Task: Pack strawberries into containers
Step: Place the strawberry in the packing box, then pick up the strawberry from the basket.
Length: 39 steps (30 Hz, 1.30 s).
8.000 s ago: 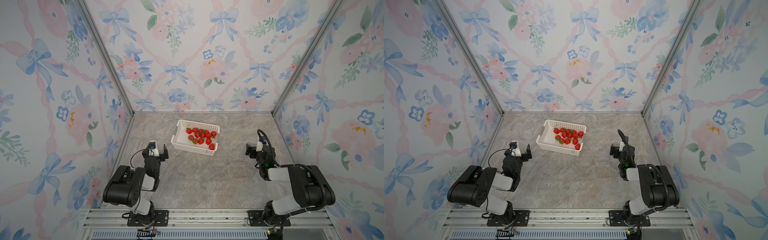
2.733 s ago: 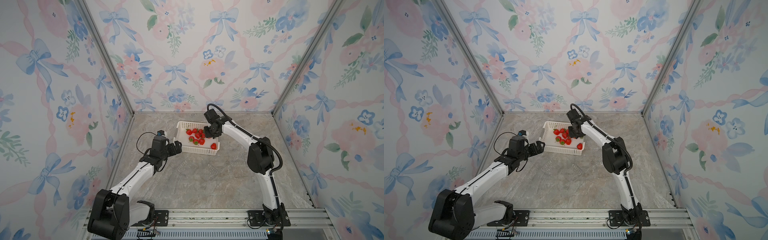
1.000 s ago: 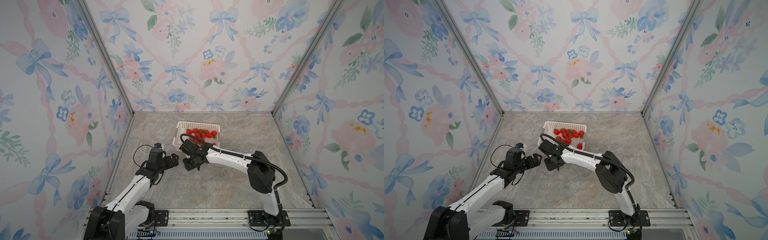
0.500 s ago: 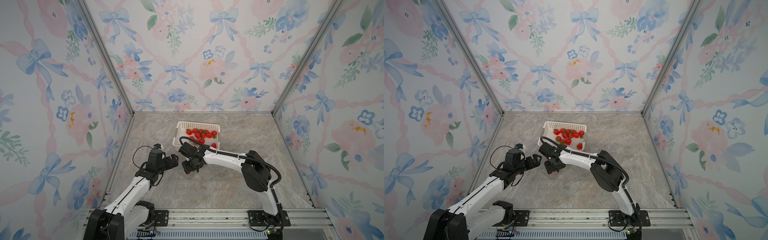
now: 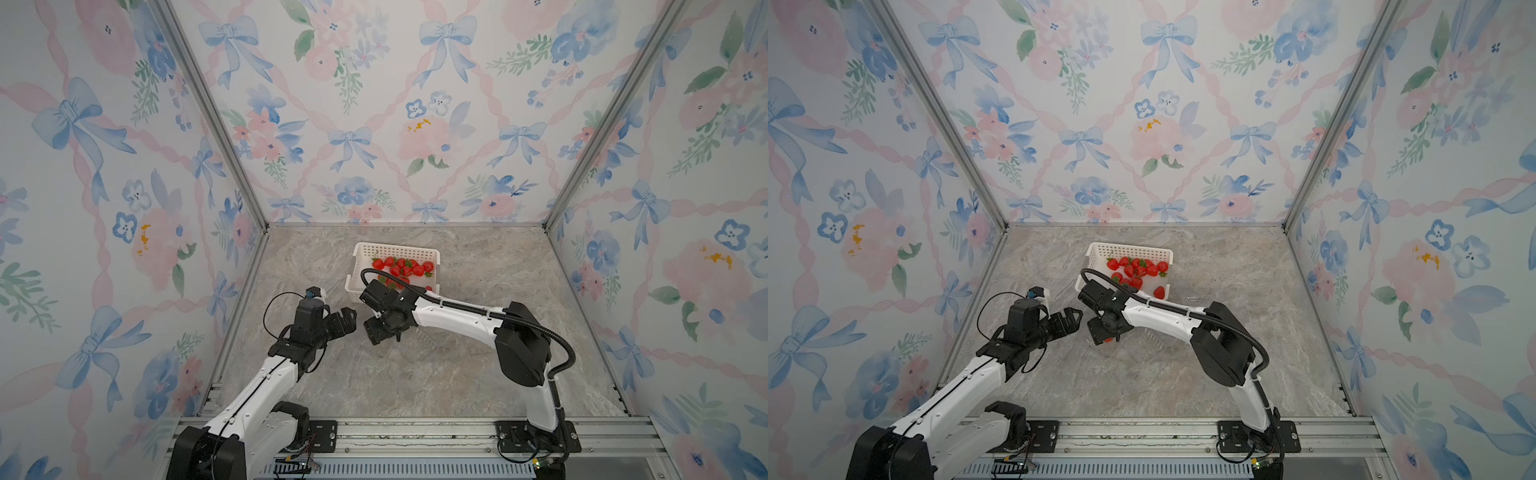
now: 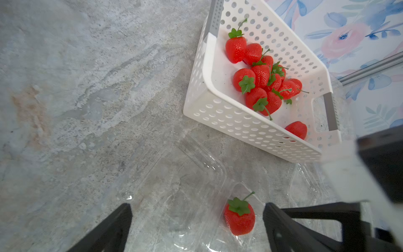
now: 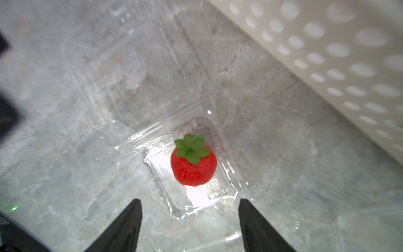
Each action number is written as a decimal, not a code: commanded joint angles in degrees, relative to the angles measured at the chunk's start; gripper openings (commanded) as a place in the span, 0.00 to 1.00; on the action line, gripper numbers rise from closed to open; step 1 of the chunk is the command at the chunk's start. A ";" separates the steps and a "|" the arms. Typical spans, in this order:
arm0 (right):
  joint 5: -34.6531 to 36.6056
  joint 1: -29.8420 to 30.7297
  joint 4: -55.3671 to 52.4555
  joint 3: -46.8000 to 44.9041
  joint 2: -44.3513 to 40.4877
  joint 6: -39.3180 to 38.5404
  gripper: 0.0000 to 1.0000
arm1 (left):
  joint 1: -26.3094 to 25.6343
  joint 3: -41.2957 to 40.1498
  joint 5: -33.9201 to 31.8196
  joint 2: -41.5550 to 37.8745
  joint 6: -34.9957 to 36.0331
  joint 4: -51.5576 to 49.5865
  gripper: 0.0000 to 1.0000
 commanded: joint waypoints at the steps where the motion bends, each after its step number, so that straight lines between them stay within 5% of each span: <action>1: 1.07 -2.06 0.34 -1.18 -7.19 -0.81 0.73 | -1.27 2.34 0.40 -1.08 -0.96 -0.19 0.98; 10: -0.23 -12.10 3.48 -4.08 -12.54 -2.83 0.75 | -5.17 6.71 -2.10 1.40 -1.94 -0.15 0.98; 19: -3.73 -22.74 2.52 1.06 -6.60 -4.94 0.71 | -12.21 17.02 -6.01 10.35 -1.17 -0.08 0.98; 30: -8.09 -24.26 -2.07 14.79 8.72 -6.46 0.55 | -16.16 26.45 -6.66 21.53 0.17 -0.02 0.98; 39: -7.52 -24.23 -4.80 21.86 16.93 -5.72 0.52 | -16.24 29.34 -5.58 26.11 1.26 -0.04 0.98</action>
